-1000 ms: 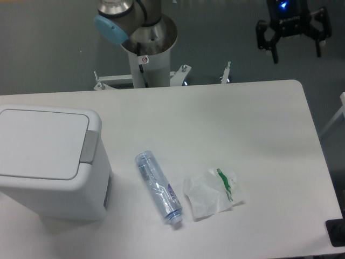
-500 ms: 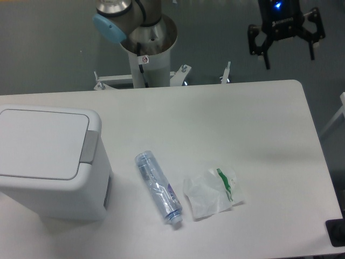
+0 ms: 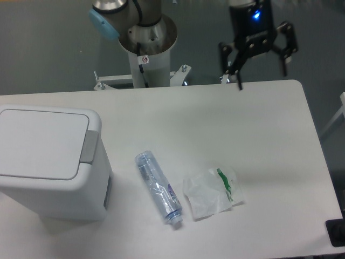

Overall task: Open the trash can
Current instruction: 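Move the open gripper down toward the white trash can lid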

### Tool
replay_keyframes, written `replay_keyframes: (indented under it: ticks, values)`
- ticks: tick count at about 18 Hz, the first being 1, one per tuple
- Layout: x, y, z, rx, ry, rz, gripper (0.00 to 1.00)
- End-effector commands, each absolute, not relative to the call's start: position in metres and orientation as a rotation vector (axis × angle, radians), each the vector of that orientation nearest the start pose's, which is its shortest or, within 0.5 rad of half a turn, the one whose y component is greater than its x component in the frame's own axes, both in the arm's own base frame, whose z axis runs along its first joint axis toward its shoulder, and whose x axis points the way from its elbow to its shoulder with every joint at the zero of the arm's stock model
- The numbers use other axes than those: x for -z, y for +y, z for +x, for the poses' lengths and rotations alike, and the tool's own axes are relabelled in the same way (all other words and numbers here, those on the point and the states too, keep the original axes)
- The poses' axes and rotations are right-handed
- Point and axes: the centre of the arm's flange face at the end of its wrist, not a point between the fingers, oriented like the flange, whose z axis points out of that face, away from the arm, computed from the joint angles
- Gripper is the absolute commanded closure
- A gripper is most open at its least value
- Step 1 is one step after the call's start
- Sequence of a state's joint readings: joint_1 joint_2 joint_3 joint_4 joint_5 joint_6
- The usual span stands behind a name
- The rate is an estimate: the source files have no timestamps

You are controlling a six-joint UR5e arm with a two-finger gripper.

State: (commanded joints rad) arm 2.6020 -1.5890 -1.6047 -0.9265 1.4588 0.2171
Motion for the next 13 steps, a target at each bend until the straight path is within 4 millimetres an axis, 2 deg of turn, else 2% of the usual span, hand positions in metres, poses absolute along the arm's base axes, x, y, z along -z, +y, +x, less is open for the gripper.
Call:
replay_keyframes:
  ticks: [6, 13]
  values:
    - [-0.532, 0.462, -0.356, -0.198, -1.041, -2.340, 0.00]
    - [-0.510, 0.515, -0.308, -0.079, -1.063, -2.359, 0.00]
